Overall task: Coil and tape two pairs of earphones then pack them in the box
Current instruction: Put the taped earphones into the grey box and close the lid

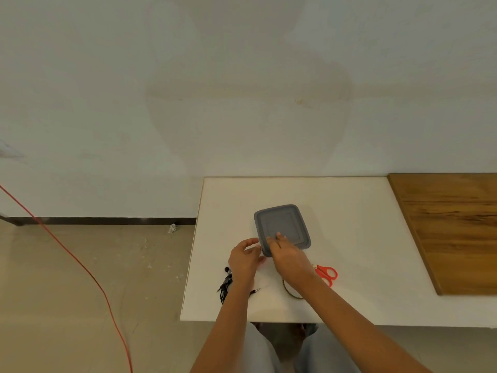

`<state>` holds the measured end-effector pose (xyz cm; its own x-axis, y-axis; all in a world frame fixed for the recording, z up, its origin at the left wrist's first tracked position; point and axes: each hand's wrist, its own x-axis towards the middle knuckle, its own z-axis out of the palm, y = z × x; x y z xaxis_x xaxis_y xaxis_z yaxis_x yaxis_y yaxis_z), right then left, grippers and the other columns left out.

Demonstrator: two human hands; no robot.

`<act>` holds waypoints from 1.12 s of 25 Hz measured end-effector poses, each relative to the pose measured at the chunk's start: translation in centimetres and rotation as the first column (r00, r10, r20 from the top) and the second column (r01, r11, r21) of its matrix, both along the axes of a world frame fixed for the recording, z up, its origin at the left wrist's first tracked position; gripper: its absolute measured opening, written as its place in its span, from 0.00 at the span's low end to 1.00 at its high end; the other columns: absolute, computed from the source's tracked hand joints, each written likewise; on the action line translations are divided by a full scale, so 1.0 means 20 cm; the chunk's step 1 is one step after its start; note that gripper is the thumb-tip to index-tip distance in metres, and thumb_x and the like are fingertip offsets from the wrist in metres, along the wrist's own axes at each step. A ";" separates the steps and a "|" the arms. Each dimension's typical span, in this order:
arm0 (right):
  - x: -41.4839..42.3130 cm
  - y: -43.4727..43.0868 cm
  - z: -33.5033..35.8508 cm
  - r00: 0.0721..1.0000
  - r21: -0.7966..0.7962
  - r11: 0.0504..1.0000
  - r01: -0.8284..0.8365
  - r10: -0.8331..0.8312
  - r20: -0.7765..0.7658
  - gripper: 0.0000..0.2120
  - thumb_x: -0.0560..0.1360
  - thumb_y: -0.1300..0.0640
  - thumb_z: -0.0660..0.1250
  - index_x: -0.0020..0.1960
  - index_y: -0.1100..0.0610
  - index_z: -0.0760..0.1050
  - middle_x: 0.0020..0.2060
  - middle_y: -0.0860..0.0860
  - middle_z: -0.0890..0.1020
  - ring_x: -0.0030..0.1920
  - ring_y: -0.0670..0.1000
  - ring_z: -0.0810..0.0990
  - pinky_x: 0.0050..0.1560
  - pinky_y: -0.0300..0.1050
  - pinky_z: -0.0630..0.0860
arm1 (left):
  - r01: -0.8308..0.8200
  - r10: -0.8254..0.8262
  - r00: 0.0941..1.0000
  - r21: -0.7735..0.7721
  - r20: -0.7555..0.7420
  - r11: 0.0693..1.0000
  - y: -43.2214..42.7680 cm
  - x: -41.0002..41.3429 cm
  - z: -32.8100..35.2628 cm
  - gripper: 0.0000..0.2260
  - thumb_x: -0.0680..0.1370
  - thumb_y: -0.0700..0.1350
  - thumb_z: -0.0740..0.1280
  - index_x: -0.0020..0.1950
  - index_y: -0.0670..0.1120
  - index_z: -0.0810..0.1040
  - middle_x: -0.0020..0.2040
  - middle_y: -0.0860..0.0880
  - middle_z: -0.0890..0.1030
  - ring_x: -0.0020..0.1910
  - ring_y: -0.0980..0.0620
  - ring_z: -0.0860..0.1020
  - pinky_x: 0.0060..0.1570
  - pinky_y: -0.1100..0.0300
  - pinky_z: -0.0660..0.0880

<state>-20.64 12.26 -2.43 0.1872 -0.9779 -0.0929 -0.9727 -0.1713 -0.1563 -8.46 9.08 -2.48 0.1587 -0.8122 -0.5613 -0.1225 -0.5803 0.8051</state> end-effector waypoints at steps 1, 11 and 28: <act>-0.01 -0.01 -0.01 0.997 -0.005 0.998 -0.063 0.063 -0.045 0.23 0.79 0.62 0.61 0.71 0.66 0.63 0.69 0.63 0.68 0.72 0.62 0.63 0.71 0.51 0.61 | -0.001 0.001 1.000 -0.002 -0.025 1.000 0.00 0.01 -0.01 0.08 0.75 0.37 0.68 0.53 0.44 0.81 0.44 0.44 0.84 0.36 0.53 0.82 0.31 0.71 0.76; 0.11 -0.03 -0.05 0.969 -0.009 0.996 -0.089 0.085 -0.234 0.27 0.50 0.63 0.84 0.47 0.66 0.82 0.42 0.65 0.84 0.45 0.63 0.84 0.47 0.54 0.82 | 0.019 -0.016 0.993 0.029 -0.121 0.999 0.02 0.05 -0.06 0.09 0.75 0.36 0.69 0.54 0.43 0.80 0.46 0.42 0.84 0.39 0.51 0.82 0.32 0.69 0.77; 0.30 -0.06 -0.07 0.918 0.097 0.976 0.193 -0.144 -0.370 0.22 0.63 0.61 0.77 0.53 0.70 0.79 0.44 0.69 0.82 0.40 0.67 0.83 0.39 0.56 0.83 | 0.157 -0.157 0.984 -0.013 -0.082 0.988 -0.01 0.07 -0.10 0.05 0.77 0.39 0.67 0.49 0.40 0.82 0.46 0.41 0.84 0.47 0.43 0.82 0.48 0.53 0.79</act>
